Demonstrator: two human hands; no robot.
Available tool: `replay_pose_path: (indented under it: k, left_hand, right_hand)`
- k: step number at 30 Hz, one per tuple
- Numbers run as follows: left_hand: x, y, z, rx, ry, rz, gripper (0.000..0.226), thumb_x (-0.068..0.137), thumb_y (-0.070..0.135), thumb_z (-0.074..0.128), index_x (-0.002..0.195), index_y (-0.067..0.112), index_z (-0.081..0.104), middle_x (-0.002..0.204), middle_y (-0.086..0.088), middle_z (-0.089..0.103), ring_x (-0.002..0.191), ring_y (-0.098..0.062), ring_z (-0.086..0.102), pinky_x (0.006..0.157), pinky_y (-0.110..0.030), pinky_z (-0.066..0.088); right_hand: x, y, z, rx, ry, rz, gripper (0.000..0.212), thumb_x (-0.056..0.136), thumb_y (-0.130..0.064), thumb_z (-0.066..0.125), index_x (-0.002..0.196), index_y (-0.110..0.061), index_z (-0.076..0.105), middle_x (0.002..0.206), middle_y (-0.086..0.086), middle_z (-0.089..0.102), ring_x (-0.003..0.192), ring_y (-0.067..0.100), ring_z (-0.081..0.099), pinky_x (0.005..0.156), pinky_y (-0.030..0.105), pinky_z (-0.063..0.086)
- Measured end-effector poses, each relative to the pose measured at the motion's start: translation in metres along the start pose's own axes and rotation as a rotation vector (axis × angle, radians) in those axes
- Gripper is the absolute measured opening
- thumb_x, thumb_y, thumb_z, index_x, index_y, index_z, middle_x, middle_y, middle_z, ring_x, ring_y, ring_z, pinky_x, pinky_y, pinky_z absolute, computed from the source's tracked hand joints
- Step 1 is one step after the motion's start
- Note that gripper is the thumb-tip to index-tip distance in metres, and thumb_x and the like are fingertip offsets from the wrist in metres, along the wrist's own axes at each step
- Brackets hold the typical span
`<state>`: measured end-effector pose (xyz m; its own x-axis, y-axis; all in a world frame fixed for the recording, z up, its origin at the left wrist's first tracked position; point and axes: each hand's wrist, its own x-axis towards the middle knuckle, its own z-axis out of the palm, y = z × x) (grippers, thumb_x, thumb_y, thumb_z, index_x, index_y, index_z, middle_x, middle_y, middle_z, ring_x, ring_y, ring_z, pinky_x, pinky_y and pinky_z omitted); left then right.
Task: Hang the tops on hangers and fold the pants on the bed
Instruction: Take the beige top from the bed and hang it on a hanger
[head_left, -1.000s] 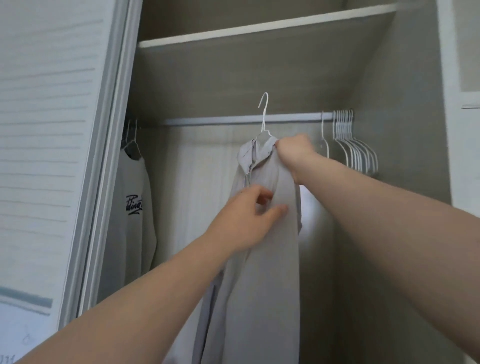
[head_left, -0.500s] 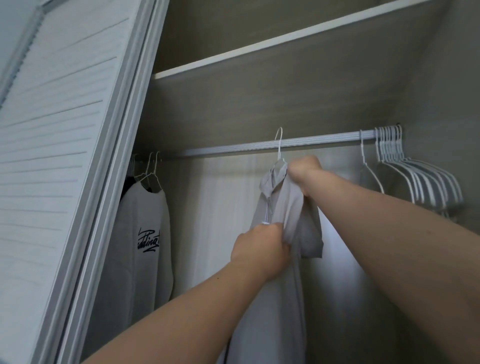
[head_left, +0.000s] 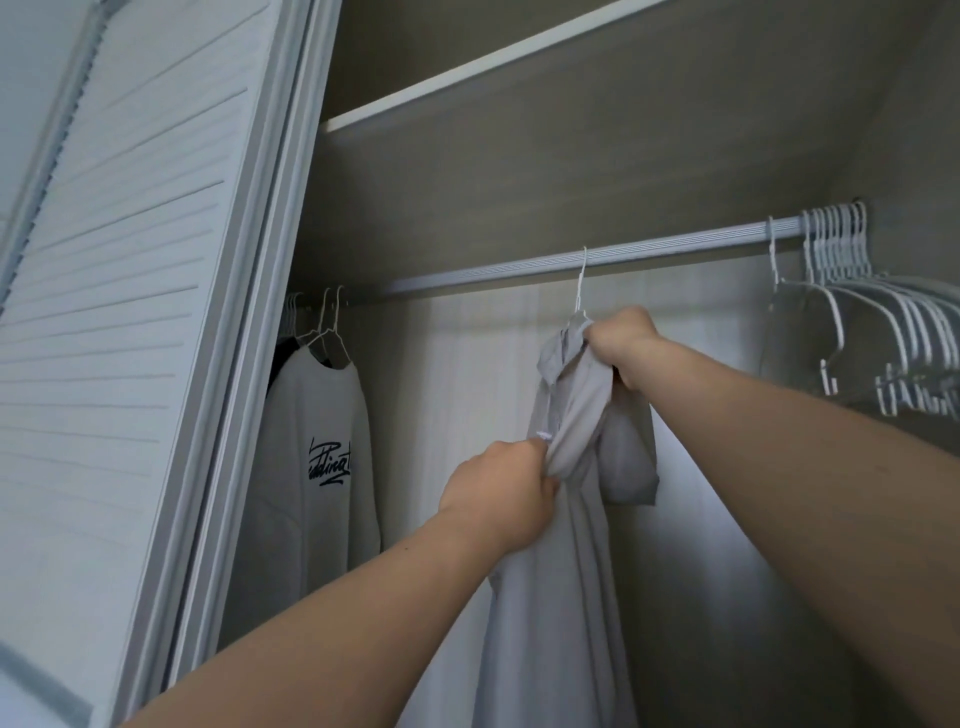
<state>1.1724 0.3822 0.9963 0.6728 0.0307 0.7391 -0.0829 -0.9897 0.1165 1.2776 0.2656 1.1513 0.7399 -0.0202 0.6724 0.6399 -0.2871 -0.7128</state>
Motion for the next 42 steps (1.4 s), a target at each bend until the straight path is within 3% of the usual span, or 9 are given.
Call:
replay_pose_path:
  k: [2, 6, 13, 21, 26, 30, 35, 39, 42]
  left_hand:
    - [-0.005, -0.006, -0.001, 0.022, -0.009, -0.001, 0.018, 0.101, 0.037, 0.049, 0.095, 0.020, 0.043, 0.108, -0.014, 0.060, 0.099, -0.040, 0.059, 0.070, -0.035, 0.035]
    - [-0.015, -0.023, -0.006, 0.059, -0.026, -0.027, 0.026, 0.100, 0.038, 0.049, 0.087, 0.020, 0.036, 0.107, -0.016, 0.060, 0.100, -0.041, 0.058, 0.071, -0.036, 0.037]
    - [-0.030, -0.062, -0.019, 0.111, -0.043, -0.103, 0.022, 0.099, 0.032, 0.050, 0.084, 0.019, 0.039, 0.092, -0.009, 0.054, 0.092, -0.040, 0.059, 0.066, -0.037, 0.039]
    - [-0.034, -0.108, -0.033, 0.201, -0.066, -0.228, 0.012, 0.098, 0.027, 0.048, 0.090, 0.019, 0.048, 0.097, -0.008, 0.059, 0.090, -0.034, 0.059, 0.075, -0.043, 0.053]
    - [-0.026, -0.137, -0.038, 0.281, -0.057, -0.310, 0.008, 0.096, 0.023, 0.049, 0.089, 0.019, 0.048, 0.095, -0.007, 0.059, 0.086, -0.035, 0.059, 0.070, -0.042, 0.052]
    - [-0.016, -0.158, -0.042, 0.408, -0.041, -0.372, 0.006, 0.096, 0.022, 0.050, 0.090, 0.018, 0.050, 0.090, -0.005, 0.057, 0.080, -0.032, 0.059, 0.064, -0.038, 0.048]
    - [-0.002, -0.177, -0.047, 0.464, -0.085, -0.463, 0.006, 0.096, 0.012, 0.050, 0.091, 0.016, 0.051, 0.087, -0.005, 0.051, 0.072, -0.025, 0.053, 0.061, -0.037, 0.041]
    - [0.006, -0.185, -0.044, 0.526, -0.139, -0.563, 0.024, 0.094, 0.004, 0.051, 0.077, 0.019, 0.042, 0.080, -0.003, 0.046, 0.063, -0.020, 0.046, 0.062, -0.036, 0.043]
    - [0.010, -0.189, -0.041, 0.575, -0.164, -0.596, 0.021, 0.093, 0.002, 0.055, 0.085, 0.017, 0.043, 0.080, -0.003, 0.045, 0.065, -0.021, 0.047, 0.066, -0.037, 0.047]
  right_hand:
    - [-0.008, 0.002, 0.002, -0.088, -0.002, -0.027, 0.019, 0.092, -0.014, 0.062, 0.106, -0.001, 0.062, 0.108, 0.019, 0.064, 0.106, 0.037, 0.066, 0.082, 0.040, 0.054]
    - [-0.039, 0.004, 0.002, -0.387, -0.050, -0.141, 0.014, 0.087, -0.015, 0.058, 0.073, -0.010, 0.056, 0.080, 0.010, 0.058, 0.062, 0.026, 0.058, 0.049, 0.024, 0.041]
    - [-0.078, 0.004, 0.036, -0.405, -0.126, -0.323, 0.024, 0.097, -0.015, 0.043, 0.079, 0.000, 0.052, 0.066, 0.023, 0.068, 0.049, 0.034, 0.067, 0.058, 0.043, 0.061]
    - [-0.054, 0.026, 0.111, -0.181, -0.250, -0.369, 0.026, 0.103, -0.024, 0.046, 0.105, 0.000, 0.055, 0.077, 0.021, 0.071, 0.056, 0.033, 0.071, 0.068, 0.046, 0.061]
    - [-0.035, 0.033, 0.171, -0.077, -0.314, -0.419, 0.026, 0.104, -0.029, 0.048, 0.104, -0.004, 0.057, 0.087, 0.020, 0.070, 0.063, 0.034, 0.071, 0.073, 0.050, 0.060]
    - [-0.021, 0.035, 0.223, -0.026, -0.318, -0.459, 0.026, 0.104, -0.031, 0.048, 0.107, -0.008, 0.059, 0.098, 0.020, 0.069, 0.081, 0.034, 0.066, 0.075, 0.036, 0.053]
    - [-0.010, 0.028, 0.281, 0.047, -0.385, -0.448, 0.034, 0.105, -0.037, 0.045, 0.122, -0.012, 0.059, 0.105, 0.018, 0.067, 0.087, 0.034, 0.064, 0.075, 0.037, 0.051]
    - [-0.005, 0.020, 0.316, 0.081, -0.416, -0.470, 0.031, 0.103, -0.036, 0.049, 0.113, -0.009, 0.061, 0.107, 0.019, 0.066, 0.101, 0.038, 0.061, 0.076, 0.036, 0.044]
    - [-0.004, 0.016, 0.335, 0.127, -0.431, -0.468, 0.027, 0.102, -0.037, 0.051, 0.097, -0.011, 0.058, 0.094, 0.015, 0.063, 0.096, 0.037, 0.061, 0.070, 0.035, 0.040]
